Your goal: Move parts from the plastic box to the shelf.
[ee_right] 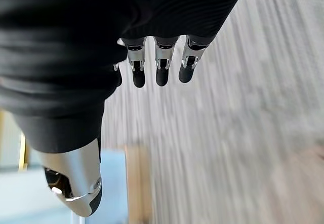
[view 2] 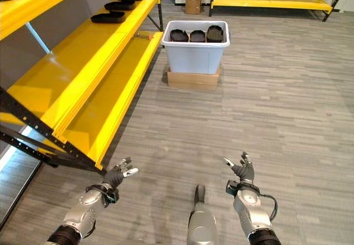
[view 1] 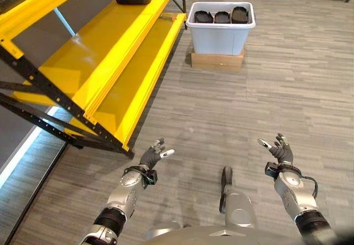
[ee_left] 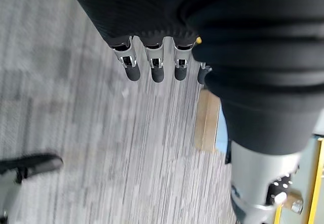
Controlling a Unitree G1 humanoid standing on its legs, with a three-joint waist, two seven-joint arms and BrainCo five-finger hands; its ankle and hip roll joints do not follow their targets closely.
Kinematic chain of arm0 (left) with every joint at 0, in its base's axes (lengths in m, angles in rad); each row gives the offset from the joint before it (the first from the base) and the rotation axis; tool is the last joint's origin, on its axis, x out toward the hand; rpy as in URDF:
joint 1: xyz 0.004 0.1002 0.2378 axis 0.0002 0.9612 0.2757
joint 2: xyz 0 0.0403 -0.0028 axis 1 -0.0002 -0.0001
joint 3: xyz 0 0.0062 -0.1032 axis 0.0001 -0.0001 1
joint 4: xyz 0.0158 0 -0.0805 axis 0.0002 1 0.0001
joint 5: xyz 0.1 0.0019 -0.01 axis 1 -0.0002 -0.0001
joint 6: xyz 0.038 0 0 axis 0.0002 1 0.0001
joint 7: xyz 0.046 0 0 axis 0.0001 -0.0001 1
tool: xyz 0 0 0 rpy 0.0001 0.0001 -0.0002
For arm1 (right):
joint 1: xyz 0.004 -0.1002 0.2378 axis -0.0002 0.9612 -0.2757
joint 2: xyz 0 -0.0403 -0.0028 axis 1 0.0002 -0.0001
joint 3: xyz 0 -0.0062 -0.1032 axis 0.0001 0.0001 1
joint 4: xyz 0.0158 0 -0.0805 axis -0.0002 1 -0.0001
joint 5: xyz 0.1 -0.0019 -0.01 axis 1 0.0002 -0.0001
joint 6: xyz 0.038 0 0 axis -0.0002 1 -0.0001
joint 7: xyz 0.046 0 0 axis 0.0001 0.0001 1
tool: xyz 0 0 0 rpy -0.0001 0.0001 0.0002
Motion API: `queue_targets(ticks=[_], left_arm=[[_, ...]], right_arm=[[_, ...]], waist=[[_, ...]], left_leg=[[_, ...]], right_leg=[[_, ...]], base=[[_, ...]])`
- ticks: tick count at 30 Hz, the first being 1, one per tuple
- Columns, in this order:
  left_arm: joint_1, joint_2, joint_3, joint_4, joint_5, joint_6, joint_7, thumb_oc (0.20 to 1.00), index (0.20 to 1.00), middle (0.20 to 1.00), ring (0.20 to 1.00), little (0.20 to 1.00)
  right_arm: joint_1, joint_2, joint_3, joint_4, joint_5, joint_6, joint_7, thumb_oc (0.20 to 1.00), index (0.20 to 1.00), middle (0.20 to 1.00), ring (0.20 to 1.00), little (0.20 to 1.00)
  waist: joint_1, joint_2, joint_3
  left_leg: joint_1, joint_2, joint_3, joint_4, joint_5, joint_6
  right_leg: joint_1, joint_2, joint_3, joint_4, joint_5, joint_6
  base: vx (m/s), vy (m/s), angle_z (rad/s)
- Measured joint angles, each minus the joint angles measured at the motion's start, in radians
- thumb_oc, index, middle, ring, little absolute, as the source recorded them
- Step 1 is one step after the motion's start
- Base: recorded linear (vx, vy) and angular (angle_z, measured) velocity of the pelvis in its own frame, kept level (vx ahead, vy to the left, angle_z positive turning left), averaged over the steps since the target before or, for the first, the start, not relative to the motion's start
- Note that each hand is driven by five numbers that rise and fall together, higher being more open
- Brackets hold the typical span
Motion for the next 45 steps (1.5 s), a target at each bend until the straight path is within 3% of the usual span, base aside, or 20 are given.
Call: queue_targets(ticks=[1, 2, 7, 8, 10, 12, 13, 15, 16, 17, 18, 20, 22, 27, 30, 33, 37, 39, 41, 45], left_arm=[[-0.013, 0.006, -0.006, 0.000, 0.000, -0.001, 0.000, 1.000, 1.000, 1.000, 1.000, 1.000], [-0.011, -0.002, -0.004, -0.002, 0.000, -0.003, 0.000, 1.000, 1.000, 1.000, 1.000, 1.000], [0.002, -0.012, -0.013, -0.027, 0.000, -0.017, 0.002, 1.000, 1.000, 1.000, 1.000, 1.000], [0.005, -0.012, -0.015, -0.046, 0.000, -0.017, 0.002, 1.000, 1.000, 1.000, 1.000, 1.000], [-0.008, -0.013, -0.017, -0.068, 0.000, -0.026, 0.001, 1.000, 1.000, 1.000, 1.000, 1.000], [-0.021, -0.014, -0.017, -0.082, -0.012, -0.036, 0.007, 1.000, 1.000, 1.000, 1.000, 1.000], [-0.032, -0.013, -0.014, -0.082, -0.023, -0.039, 0.015, 1.000, 1.000, 1.000, 1.000, 1.000], [-0.049, -0.018, -0.004, -0.080, -0.063, -0.041, 0.018, 1.000, 1.000, 1.000, 1.000, 1.000], [-0.058, -0.020, 0.006, -0.082, -0.078, -0.041, 0.021, 1.000, 1.000, 1.000, 1.000, 1.000], [-0.075, -0.017, 0.017, -0.082, -0.078, -0.044, 0.025, 1.000, 1.000, 1.000, 1.000, 1.000], [-0.082, -0.016, 0.024, -0.082, -0.078, -0.044, 0.028, 1.000, 1.000, 1.000, 1.000, 1.000], [-0.058, -0.010, 0.034, -0.081, -0.078, -0.044, 0.046, 1.000, 1.000, 1.000, 1.000, 1.000], [-0.045, 0.001, 0.033, -0.081, -0.078, -0.045, 0.056, 1.000, 1.000, 1.000, 1.000, 1.000], [-0.011, 0.012, 0.032, -0.018, -0.078, -0.050, 0.066, 1.000, 1.000, 1.000, 1.000, 1.000], [0.003, 0.011, 0.035, 0.035, -0.077, -0.050, 0.065, 1.000, 1.000, 1.000, 1.000, 1.000], [0.004, 0.010, 0.045, 0.081, -0.075, -0.052, 0.066, 1.000, 1.000, 1.000, 1.000, 1.000], [0.000, 0.011, 0.084, 0.115, 0.022, -0.074, 0.068, 1.000, 1.000, 1.000, 1.000, 1.000], [-0.009, 0.028, 0.102, 0.111, 0.041, -0.093, 0.076, 1.000, 1.000, 1.000, 1.000, 1.000], [-0.009, 0.051, 0.103, 0.113, 0.061, -0.093, 0.085, 1.000, 1.000, 1.000, 1.000, 1.000], [-0.018, 0.081, 0.092, 0.106, 0.105, -0.104, 0.088, 1.000, 1.000, 1.000, 1.000, 1.000]], right_arm=[[-0.001, -0.001, 0.000, -0.008, -0.007, -0.002, -0.036, 1.000, 1.000, 1.000, 1.000, 1.000], [-0.010, -0.010, 0.000, -0.005, -0.018, -0.009, -0.074, 1.000, 1.000, 1.000, 1.000, 1.000], [-0.038, -0.036, -0.028, -0.015, -0.101, -0.018, -0.224, 1.000, 1.000, 1.000, 1.000, 1.000], [-0.037, -0.043, -0.028, -0.014, -0.107, -0.018, -0.226, 1.000, 1.000, 1.000, 1.000, 1.000], [-0.038, -0.044, -0.023, -0.013, -0.107, -0.015, -0.225, 1.000, 1.000, 1.000, 1.000, 1.000], [-0.030, -0.051, -0.016, -0.010, -0.123, -0.016, -0.195, 1.000, 1.000, 1.000, 1.000, 1.000], [-0.027, -0.052, -0.015, -0.010, -0.124, -0.016, -0.174, 1.000, 1.000, 1.000, 1.000, 1.000], [-0.027, -0.068, 0.002, -0.008, -0.126, -0.020, -0.136, 1.000, 1.000, 1.000, 1.000, 1.000], [-0.024, -0.070, 0.010, -0.010, -0.126, -0.023, -0.118, 1.000, 1.000, 1.000, 1.000, 1.000], [-0.026, -0.067, 0.011, -0.009, -0.125, -0.024, -0.090, 1.000, 1.000, 1.000, 1.000, 1.000], [-0.028, -0.062, 0.010, -0.010, -0.125, -0.026, -0.080, 1.000, 1.000, 1.000, 1.000, 1.000], [-0.032, -0.051, 0.018, -0.012, -0.132, -0.027, -0.059, 1.000, 1.000, 1.000, 1.000, 1.000], [-0.036, -0.053, 0.020, -0.013, -0.153, -0.025, -0.044, 1.000, 1.000, 1.000, 1.000, 1.000], [-0.029, -0.059, 0.077, 0.003, -0.164, -0.005, 0.002, 1.000, 1.000, 1.000, 1.000, 1.000], [-0.014, -0.063, 0.092, 0.011, -0.163, 0.002, 0.031, 1.000, 1.000, 1.000, 1.000, 1.000], [-0.002, -0.069, 0.116, 0.011, -0.163, 0.004, 0.075, 1.000, 1.000, 1.000, 1.000, 1.000], [0.021, -0.088, 0.136, 0.005, -0.163, 0.005, 0.128, 1.000, 1.000, 1.000, 1.000, 1.000], [0.033, -0.066, 0.140, -0.009, -0.163, 0.007, 0.140, 1.000, 1.000, 1.000, 1.000, 1.000], [0.028, -0.032, 0.140, -0.017, -0.163, 0.006, 0.136, 1.000, 1.000, 1.000, 1.000, 1.000], [-0.013, -0.004, 0.145, -0.023, -0.163, 0.004, 0.109, 1.000, 1.000, 1.000, 1.000, 1.000]], waist=[[0.003, -0.011, -0.002], [0.003, 0.003, -0.006], [-0.023, 0.036, -0.018], [-0.037, 0.044, -0.023], [-0.046, 0.047, -0.026], [-0.056, 0.045, -0.030], [-0.055, 0.041, -0.032], [-0.050, 0.040, -0.045], [-0.051, 0.031, -0.054], [-0.038, -0.007, -0.062], [-0.037, -0.023, -0.064], [-0.038, -0.056, -0.068], [-0.039, -0.062, -0.067], [-0.035, -0.055, -0.078], [-0.030, -0.045, -0.084], [-0.010, -0.054, -0.071], [-0.016, -0.032, -0.066], [-0.002, -0.071, -0.051], [0.021, -0.089, -0.041], [0.048, -0.054, -0.021]], left_leg=[[-0.002, 0.005, 0.022, 0.031, 0.010, -0.027], [-0.001, 0.024, 0.046, 0.044, 0.026, -0.046], [0.008, 0.113, 0.101, 0.151, 0.111, -0.089], [0.008, 0.126, 0.096, 0.155, 0.121, -0.093], [-0.024, 0.148, 0.101, 0.221, 0.171, -0.120], [-0.066, 0.159, 0.073, 0.270, 0.260, -0.190], [-0.104, 0.162, 0.080, 0.315, 0.305, -0.194], [-0.141, 0.165, 0.071, 0.383, 0.375, -0.212], [-0.201, 0.181, 0.076, 0.484, 0.422, -0.237], [-0.351, 0.204, 0.120, 0.710, 0.344, -0.234], [-0.394, 0.217, 0.164, 0.765, 0.296, -0.200], [-0.412, 0.211, 0.276, 0.628, 0.186, -0.101], [-0.447, 0.201, 0.306, 0.468, 0.168, -0.080], [-0.446, 0.218, 0.229, -0.038, 0.280, -0.114], [-0.448, 0.250, 0.179, -0.111, 0.343, -0.149], [-0.441, 0.264, 0.179, -0.078, 0.350, -0.138], [-0.329, 0.168, 0.210, 0.029, 0.307, -0.073], [-0.294, 0.086, 0.220, -0.032, 0.327, -0.012], [-0.293, 0.035, 0.234, -0.055, 0.317, 0.029], [-0.275, 0.011, 0.247, -0.083, 0.300, 0.060]], right_leg=[[0.003, 0.006, 0.003, 0.020, 0.049, -0.110], [0.005, 0.023, -0.004, 0.038, 0.026, -0.140], [0.054, 0.098, -0.016, 0.104, -0.131, -0.176], [0.055, 0.107, -0.016, 0.110, -0.159, -0.169], [0.055, 0.119, -0.021, 0.127, -0.175, -0.215], [0.037, 0.112, -0.038, 0.156, -0.196, -0.228], [0.027, 0.104, -0.054, 0.167, -0.196, -0.231], [0.031, 0.107, -0.080, 0.178, -0.232, -0.283], [0.035, 0.104, -0.082, 0.174, -0.241, -0.296], [0.075, 0.101, -0.074, 0.107, -0.248, -0.306], [0.102, 0.103, -0.074, 0.079, -0.248, -0.306], [0.154, 0.101, -0.073, 0.045, -0.240, -0.294], [0.185, 0.108, -0.067, 0.033, -0.242, -0.290], [0.262, 0.143, -0.022, -0.027, -0.244, -0.217], [0.298, 0.157, 0.015, -0.037, -0.254, -0.203], [0.336, 0.135, 0.065, -0.019, -0.254, -0.204], [0.341, 0.062, 0.119, 0.101, -0.355, -0.104], [0.301, -0.013, 0.101, 0.189, -0.388, -0.062], [0.274, -0.060, 0.076, 0.216, -0.370, -0.047], [0.202, -0.079, 0.074, 0.351, -0.321, -0.015]], base=[[0.44, -0.194, 0.27], [0.46, -0.167, 0.00], [0.43, -0.166, -0.09], [0.29, -0.215, -0.02], [0.27, -0.292, -0.12], [0.23, -0.303, -0.07], [0.23, -0.301, -0.01], [0.20, -0.274, -0.11], [0.26, -0.150, -0.03], [0.22, -0.069, 0.10], [0.21, 0.051, 0.08], [0.13, 0.099, -0.03], [0.15, 0.097, -0.07], [0.34, 0.185, -0.23], [0.36, 0.199, -0.34], [0.31, 0.244, -0.54], [0.40, 0.411, -0.40], [0.16, 0.230, -0.05], [0.18, 0.242, -0.11], [0.11, 0.187, 0.04]])
